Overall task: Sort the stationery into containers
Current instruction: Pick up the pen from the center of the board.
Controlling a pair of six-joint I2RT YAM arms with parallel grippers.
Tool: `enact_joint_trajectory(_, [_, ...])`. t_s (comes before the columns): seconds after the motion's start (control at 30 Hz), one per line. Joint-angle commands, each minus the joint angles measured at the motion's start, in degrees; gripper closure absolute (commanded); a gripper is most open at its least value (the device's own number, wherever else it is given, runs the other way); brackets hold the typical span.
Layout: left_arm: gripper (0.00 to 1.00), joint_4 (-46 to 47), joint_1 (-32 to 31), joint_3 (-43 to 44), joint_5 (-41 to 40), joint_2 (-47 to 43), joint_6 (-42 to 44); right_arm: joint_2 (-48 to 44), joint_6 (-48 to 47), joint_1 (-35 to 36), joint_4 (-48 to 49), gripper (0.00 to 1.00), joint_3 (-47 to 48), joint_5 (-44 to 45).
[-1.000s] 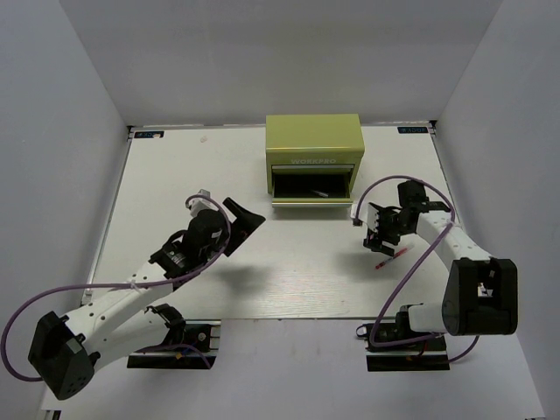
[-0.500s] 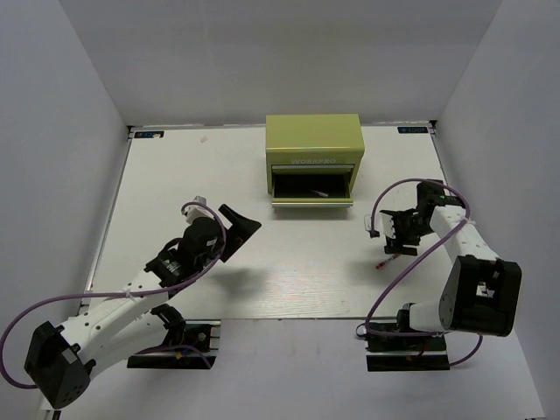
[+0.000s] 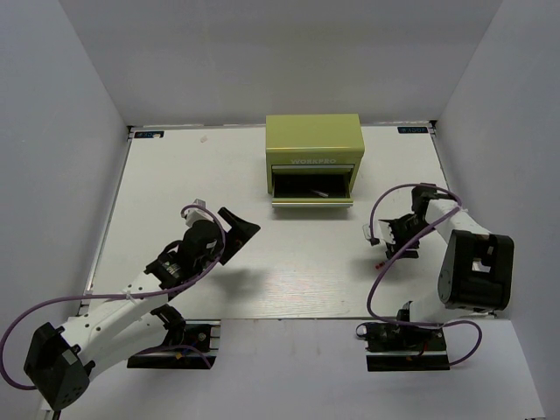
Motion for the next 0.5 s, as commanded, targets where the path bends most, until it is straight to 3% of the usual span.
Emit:
enact_joint_trajectory(0.0, [0.0, 0.78, 0.24, 0.4, -1.04, -0.57, 0.03, 1.01, -3.5, -0.15, -1.33, 0.3, 0.98, 0.53])
enact_joint_trajectory(0.47, [0.0, 1.83, 0.24, 1.55, -0.51, 1.71, 0.03, 9.0, -8.52, 0.11, -6.42, 0.5, 1.94, 3.86])
